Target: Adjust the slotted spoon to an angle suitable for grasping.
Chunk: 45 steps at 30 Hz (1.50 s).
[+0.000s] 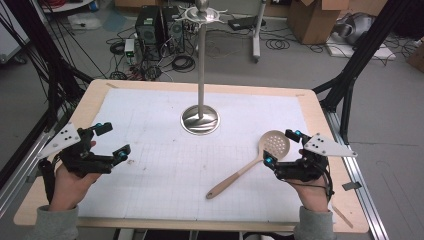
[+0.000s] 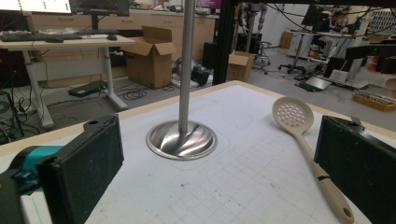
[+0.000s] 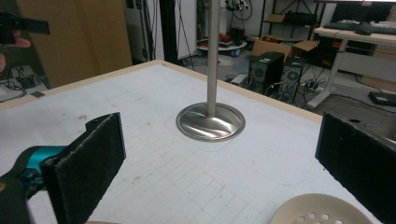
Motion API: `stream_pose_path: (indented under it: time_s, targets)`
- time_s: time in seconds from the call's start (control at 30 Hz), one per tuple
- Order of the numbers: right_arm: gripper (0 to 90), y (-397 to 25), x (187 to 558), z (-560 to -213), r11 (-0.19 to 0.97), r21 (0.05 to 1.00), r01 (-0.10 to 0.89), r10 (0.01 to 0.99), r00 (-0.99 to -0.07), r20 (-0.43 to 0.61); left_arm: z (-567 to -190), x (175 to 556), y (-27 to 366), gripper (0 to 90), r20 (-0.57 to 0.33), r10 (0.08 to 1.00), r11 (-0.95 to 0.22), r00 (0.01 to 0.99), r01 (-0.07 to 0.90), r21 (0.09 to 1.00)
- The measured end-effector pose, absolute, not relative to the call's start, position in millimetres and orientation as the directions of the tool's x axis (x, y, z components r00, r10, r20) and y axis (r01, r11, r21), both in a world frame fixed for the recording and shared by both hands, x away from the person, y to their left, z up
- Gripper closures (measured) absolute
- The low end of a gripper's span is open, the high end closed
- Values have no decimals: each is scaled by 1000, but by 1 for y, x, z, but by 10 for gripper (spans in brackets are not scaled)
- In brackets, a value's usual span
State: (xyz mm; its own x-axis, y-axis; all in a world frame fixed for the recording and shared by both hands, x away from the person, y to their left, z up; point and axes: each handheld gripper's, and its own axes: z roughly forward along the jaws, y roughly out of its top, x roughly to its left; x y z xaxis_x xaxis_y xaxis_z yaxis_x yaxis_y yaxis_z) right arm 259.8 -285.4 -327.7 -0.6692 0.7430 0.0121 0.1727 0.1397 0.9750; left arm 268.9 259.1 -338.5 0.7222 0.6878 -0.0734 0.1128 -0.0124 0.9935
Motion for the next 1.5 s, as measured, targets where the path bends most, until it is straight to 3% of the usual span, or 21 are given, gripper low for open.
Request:
stream_pose_path:
  time_s: [0.23,0.37,0.5,0.8,1.13,1.5]
  targets:
    - [5,-281,263,-331,163,968,189,724,-690,12,-341,271,257,17,-82,688,-16,721,128,992]
    - [61,-279,266,-334,175,965,198,699,-715,19,-342,270,257,18,-78,692,-21,718,129,991]
    - [188,-277,266,-338,181,963,201,688,-726,22,-343,270,257,18,-84,695,-21,714,136,990]
    - [585,-273,266,-347,225,951,212,674,-738,5,-344,271,256,17,-84,694,-29,715,143,989]
    - [858,-270,274,-361,285,932,223,634,-773,-9,-347,272,256,18,-91,694,-30,714,156,987]
    - [895,-265,290,-383,332,903,274,631,-776,3,-349,270,259,18,-96,699,-28,709,161,986]
